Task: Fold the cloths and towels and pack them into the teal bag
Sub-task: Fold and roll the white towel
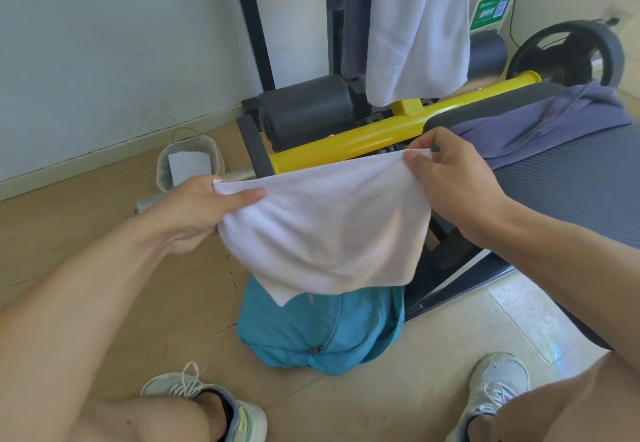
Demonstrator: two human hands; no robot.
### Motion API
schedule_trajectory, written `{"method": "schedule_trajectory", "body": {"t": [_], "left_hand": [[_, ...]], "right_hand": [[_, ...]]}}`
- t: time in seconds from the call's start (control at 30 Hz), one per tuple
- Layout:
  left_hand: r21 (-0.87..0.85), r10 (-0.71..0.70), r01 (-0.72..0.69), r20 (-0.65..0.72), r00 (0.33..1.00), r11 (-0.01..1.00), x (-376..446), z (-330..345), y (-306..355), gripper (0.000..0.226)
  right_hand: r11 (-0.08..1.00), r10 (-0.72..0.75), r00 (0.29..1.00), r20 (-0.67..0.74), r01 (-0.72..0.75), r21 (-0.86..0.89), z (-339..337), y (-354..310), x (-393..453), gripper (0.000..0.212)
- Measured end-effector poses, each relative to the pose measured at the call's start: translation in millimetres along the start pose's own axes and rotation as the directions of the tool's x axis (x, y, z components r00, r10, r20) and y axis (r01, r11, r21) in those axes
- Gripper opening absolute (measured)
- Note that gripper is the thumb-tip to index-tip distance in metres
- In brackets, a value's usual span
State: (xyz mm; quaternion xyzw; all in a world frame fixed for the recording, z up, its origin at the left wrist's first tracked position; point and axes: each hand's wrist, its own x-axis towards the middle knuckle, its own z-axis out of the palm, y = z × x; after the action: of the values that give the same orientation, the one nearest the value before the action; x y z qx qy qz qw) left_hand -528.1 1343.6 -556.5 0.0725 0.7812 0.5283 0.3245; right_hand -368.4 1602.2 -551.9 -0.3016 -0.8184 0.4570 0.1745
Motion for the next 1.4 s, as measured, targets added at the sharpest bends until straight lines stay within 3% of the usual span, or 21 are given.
{"method": "schedule_trajectory", "body": {"t": [0.1,0.2,0.3,0.43,0.53,0.6,0.7,0.87,0.97,1.07,1.2,1.3,1.4], "left_hand": [[-0.056,0.046,-0.051,-0.088,0.995,0.997,3.8,-0.5,-2.3,0.021],[-0.059,0.076,-0.090,-0.211,0.975,0.994,5.1,11.4,-4.2,0.040],[-0.026,0.144,-0.156,-0.251,0.957,0.987,-3.1,30.4,-2.3,0.038],[0.118,0.234,-0.213,-0.212,0.949,0.970,-17.7,52.8,-2.7,0.036],[0.170,0.263,-0.237,-0.153,0.953,0.956,-26.4,67.8,-5.5,0.035],[0.118,0.248,-0.238,-0.077,0.966,0.964,-30.3,72.5,-4.8,0.026],[-0.022,0.177,-0.176,0.039,0.983,0.984,-32.8,70.7,0.4,0.008],[-0.324,0.088,-0.020,0.198,0.976,0.946,-35.2,66.9,6.2,0.026],[-0.392,0.114,-0.004,0.258,0.959,0.920,-36.6,69.7,6.9,0.030],[-0.366,0.126,-0.035,0.230,0.965,0.930,-36.7,73.3,4.9,0.025],[-0.259,0.149,-0.110,0.135,0.980,0.960,-34.8,77.3,0.9,0.022],[-0.214,0.182,-0.142,0.181,0.966,0.966,-35.9,82.1,-1.6,0.026],[-0.204,0.192,-0.145,0.233,0.953,0.968,-38.9,87.0,-2.8,0.029]], "right_hand": [[1.000,0.002,0.998,0.056,-0.001,-0.020,0.8,-1.6,-3.0,0.010],[1.000,0.029,0.989,0.145,-0.027,-0.013,2.2,-4.1,-8.2,0.009],[0.998,0.042,0.977,0.210,-0.048,0.026,5.8,-6.3,-15.3,0.006],[0.998,-0.053,0.930,0.364,0.043,0.034,16.4,-10.5,-31.7,0.019],[0.984,-0.157,0.886,0.436,0.178,-0.007,27.0,-15.4,-47.6,0.011],[0.962,-0.208,0.843,0.495,0.268,-0.053,32.2,-17.3,-55.7,0.012],[0.913,-0.228,0.804,0.550,0.372,-0.166,32.3,-16.5,-57.2,0.030],[0.953,-0.242,0.856,0.456,0.297,-0.053,21.3,-18.4,-46.5,0.019],[0.925,-0.314,0.884,0.347,0.366,-0.096,17.2,-17.8,-41.2,0.009],[0.894,-0.367,0.891,0.267,0.417,-0.165,15.7,-15.1,-37.4,0.017],[0.848,-0.433,0.834,0.342,0.505,-0.159,14.8,-17.4,-36.6,0.022],[0.860,-0.430,0.841,0.328,0.492,-0.134,16.3,-19.4,-39.0,0.014],[0.863,-0.424,0.857,0.293,0.481,-0.159,17.5,-19.8,-39.4,0.018]]}}
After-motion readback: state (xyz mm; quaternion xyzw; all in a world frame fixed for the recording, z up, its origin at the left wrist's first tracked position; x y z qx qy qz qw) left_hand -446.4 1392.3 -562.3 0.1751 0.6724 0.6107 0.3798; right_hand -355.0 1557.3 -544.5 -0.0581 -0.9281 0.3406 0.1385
